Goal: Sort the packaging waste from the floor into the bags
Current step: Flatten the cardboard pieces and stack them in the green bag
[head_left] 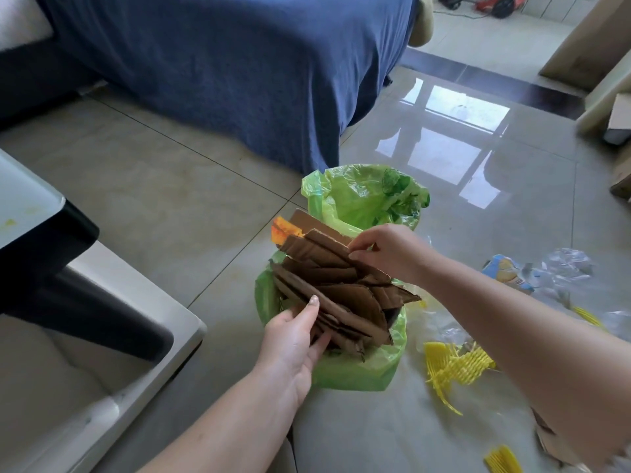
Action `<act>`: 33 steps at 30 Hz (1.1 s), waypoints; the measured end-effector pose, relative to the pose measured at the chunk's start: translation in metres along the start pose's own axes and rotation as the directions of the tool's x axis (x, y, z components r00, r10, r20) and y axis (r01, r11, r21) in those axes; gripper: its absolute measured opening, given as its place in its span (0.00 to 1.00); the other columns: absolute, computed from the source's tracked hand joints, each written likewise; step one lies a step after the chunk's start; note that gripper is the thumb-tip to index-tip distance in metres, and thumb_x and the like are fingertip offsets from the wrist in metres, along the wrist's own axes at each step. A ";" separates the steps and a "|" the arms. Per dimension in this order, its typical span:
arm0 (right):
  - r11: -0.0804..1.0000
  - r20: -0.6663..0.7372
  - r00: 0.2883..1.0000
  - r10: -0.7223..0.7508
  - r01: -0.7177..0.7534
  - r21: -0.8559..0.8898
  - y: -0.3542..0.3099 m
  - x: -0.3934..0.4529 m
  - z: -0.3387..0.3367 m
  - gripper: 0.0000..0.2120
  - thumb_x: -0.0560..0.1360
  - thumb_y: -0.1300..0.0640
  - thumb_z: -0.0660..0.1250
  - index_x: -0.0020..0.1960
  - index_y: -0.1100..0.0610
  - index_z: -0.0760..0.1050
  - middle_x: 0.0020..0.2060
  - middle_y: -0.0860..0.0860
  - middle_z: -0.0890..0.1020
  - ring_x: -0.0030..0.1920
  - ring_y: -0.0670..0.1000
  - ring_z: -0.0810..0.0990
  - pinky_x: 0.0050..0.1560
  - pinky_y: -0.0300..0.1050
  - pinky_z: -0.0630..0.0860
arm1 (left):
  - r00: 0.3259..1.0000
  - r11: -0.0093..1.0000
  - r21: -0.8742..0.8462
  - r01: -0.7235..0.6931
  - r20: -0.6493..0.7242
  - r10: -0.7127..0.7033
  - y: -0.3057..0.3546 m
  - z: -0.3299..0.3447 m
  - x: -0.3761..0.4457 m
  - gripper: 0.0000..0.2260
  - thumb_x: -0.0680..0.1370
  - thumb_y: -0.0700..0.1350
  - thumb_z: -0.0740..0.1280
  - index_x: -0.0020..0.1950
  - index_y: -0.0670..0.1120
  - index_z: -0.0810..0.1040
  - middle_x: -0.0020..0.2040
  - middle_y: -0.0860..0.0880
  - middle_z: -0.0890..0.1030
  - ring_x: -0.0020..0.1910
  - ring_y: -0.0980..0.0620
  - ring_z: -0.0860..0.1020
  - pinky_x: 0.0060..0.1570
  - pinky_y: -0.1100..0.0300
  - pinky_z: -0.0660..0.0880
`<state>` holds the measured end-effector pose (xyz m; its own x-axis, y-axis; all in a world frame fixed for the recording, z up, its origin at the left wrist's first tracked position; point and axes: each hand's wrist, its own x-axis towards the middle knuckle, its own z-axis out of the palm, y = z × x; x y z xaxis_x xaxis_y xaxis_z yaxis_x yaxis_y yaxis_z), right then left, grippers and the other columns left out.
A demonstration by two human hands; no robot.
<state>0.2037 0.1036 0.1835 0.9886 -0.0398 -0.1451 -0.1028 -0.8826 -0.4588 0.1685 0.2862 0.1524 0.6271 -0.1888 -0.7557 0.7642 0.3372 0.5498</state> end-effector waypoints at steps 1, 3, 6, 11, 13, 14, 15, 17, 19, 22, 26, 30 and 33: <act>1.000 0.021 1.000 -0.002 0.003 -0.017 0.000 0.001 0.003 0.10 0.74 0.56 0.68 0.54 0.54 0.81 0.50 0.50 0.83 0.46 0.48 0.79 0.47 0.36 0.70 | 1.000 1.000 0.007 0.000 -0.012 0.000 -0.001 0.000 0.003 0.09 0.77 0.40 0.66 0.55 0.38 0.78 0.55 0.40 0.81 0.56 0.45 0.79 0.47 0.54 0.79; 0.998 0.050 0.999 0.013 -0.010 -0.061 0.001 0.004 0.009 0.09 0.74 0.57 0.68 0.54 0.54 0.81 0.49 0.50 0.84 0.48 0.50 0.80 0.48 0.36 0.71 | 0.998 1.000 0.014 0.002 -0.059 -0.001 -0.003 0.000 0.010 0.10 0.77 0.39 0.66 0.57 0.39 0.77 0.57 0.41 0.80 0.57 0.45 0.78 0.44 0.55 0.78; 0.992 0.117 0.992 0.044 -0.030 -0.119 0.006 0.009 0.019 0.09 0.73 0.58 0.68 0.52 0.53 0.82 0.48 0.50 0.84 0.48 0.50 0.80 0.50 0.38 0.74 | 0.994 1.000 0.008 0.020 -0.110 -0.019 -0.005 -0.002 0.019 0.11 0.76 0.42 0.68 0.57 0.40 0.77 0.57 0.41 0.80 0.57 0.44 0.78 0.47 0.51 0.79; 0.987 0.228 0.970 0.081 -0.046 -0.155 0.010 0.015 0.035 0.08 0.72 0.58 0.69 0.50 0.52 0.82 0.47 0.49 0.84 0.49 0.51 0.80 0.52 0.44 0.77 | 0.998 0.999 0.013 0.046 -0.051 -0.045 -0.001 0.004 0.026 0.20 0.69 0.50 0.74 0.56 0.42 0.78 0.53 0.42 0.82 0.54 0.43 0.80 0.52 0.40 0.77; 0.985 0.247 0.966 0.078 -0.036 -0.169 0.009 0.018 0.039 0.08 0.72 0.58 0.69 0.51 0.53 0.82 0.48 0.49 0.84 0.49 0.51 0.80 0.53 0.44 0.76 | 0.996 0.999 0.023 0.047 -0.076 -0.045 0.000 0.007 0.030 0.20 0.69 0.49 0.75 0.57 0.42 0.77 0.53 0.42 0.82 0.54 0.43 0.79 0.53 0.39 0.76; 0.985 0.254 0.964 0.078 -0.034 -0.171 0.009 0.019 0.041 0.09 0.72 0.58 0.69 0.51 0.53 0.82 0.48 0.49 0.84 0.50 0.51 0.80 0.53 0.44 0.76 | 0.995 0.999 0.021 0.045 -0.093 -0.043 0.001 0.007 0.033 0.19 0.70 0.47 0.74 0.57 0.42 0.77 0.54 0.42 0.81 0.54 0.43 0.79 0.54 0.39 0.76; 0.985 0.260 0.962 0.082 -0.039 -0.168 0.010 0.020 0.042 0.09 0.72 0.59 0.68 0.51 0.54 0.82 0.48 0.50 0.83 0.50 0.52 0.80 0.53 0.45 0.76 | 0.993 0.999 0.017 0.043 -0.110 -0.041 0.000 0.007 0.036 0.17 0.71 0.45 0.73 0.57 0.42 0.77 0.54 0.42 0.81 0.55 0.43 0.78 0.53 0.40 0.76; 0.986 0.262 0.960 0.102 -0.063 -0.155 0.012 0.022 0.044 0.09 0.72 0.61 0.66 0.51 0.56 0.82 0.48 0.51 0.83 0.50 0.52 0.79 0.53 0.45 0.76 | 0.989 0.999 0.013 0.047 -0.142 -0.045 -0.003 0.006 0.043 0.13 0.74 0.42 0.70 0.58 0.43 0.76 0.56 0.42 0.80 0.55 0.44 0.77 0.51 0.43 0.78; 0.986 0.255 0.959 0.122 -0.088 -0.138 0.014 0.024 0.047 0.10 0.73 0.61 0.65 0.51 0.56 0.82 0.48 0.52 0.83 0.49 0.52 0.79 0.52 0.44 0.76 | 0.984 0.998 0.014 0.054 -0.170 -0.051 -0.006 0.005 0.049 0.13 0.76 0.40 0.67 0.60 0.44 0.76 0.58 0.42 0.79 0.56 0.44 0.76 0.48 0.46 0.78; 0.988 0.260 0.957 0.129 -0.101 -0.116 0.016 0.025 0.050 0.09 0.73 0.61 0.65 0.51 0.56 0.82 0.48 0.52 0.83 0.47 0.51 0.78 0.51 0.43 0.75 | 0.983 0.999 -0.004 0.044 -0.177 -0.044 -0.006 0.009 0.051 0.13 0.77 0.39 0.65 0.62 0.44 0.75 0.59 0.42 0.78 0.57 0.43 0.75 0.51 0.44 0.77; 0.992 0.196 0.973 0.125 -0.122 -0.028 0.016 0.012 0.035 0.09 0.73 0.58 0.68 0.52 0.53 0.82 0.48 0.49 0.84 0.45 0.47 0.78 0.50 0.40 0.75 | 0.988 0.994 0.054 -0.095 -0.114 0.101 0.000 0.008 0.028 0.08 0.77 0.40 0.65 0.54 0.47 0.77 0.50 0.48 0.81 0.48 0.52 0.78 0.52 0.51 0.76; 0.972 0.040 0.988 0.147 -0.152 0.178 0.014 -0.020 -0.002 0.11 0.74 0.63 0.66 0.54 0.54 0.80 0.47 0.50 0.83 0.47 0.49 0.81 0.55 0.45 0.77 | 0.934 0.917 0.194 -0.348 -0.019 0.358 0.014 0.005 -0.011 0.06 0.77 0.40 0.65 0.52 0.49 0.77 0.48 0.53 0.79 0.48 0.56 0.77 0.50 0.57 0.74; 0.941 -0.025 0.987 0.158 -0.142 0.308 0.015 -0.065 -0.035 0.12 0.73 0.67 0.66 0.54 0.56 0.80 0.44 0.51 0.83 0.46 0.50 0.81 0.58 0.51 0.77 | 0.863 0.798 0.328 -0.506 0.192 0.468 0.021 0.018 -0.048 0.05 0.76 0.41 0.66 0.49 0.49 0.78 0.46 0.52 0.81 0.48 0.55 0.79 0.48 0.58 0.75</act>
<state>0.1415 0.0769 0.2164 0.9625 -0.1902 -0.1936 -0.2713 -0.6799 -0.6812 0.1572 0.2854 0.2067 0.9274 -0.1822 -0.3266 0.3424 0.0626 0.9375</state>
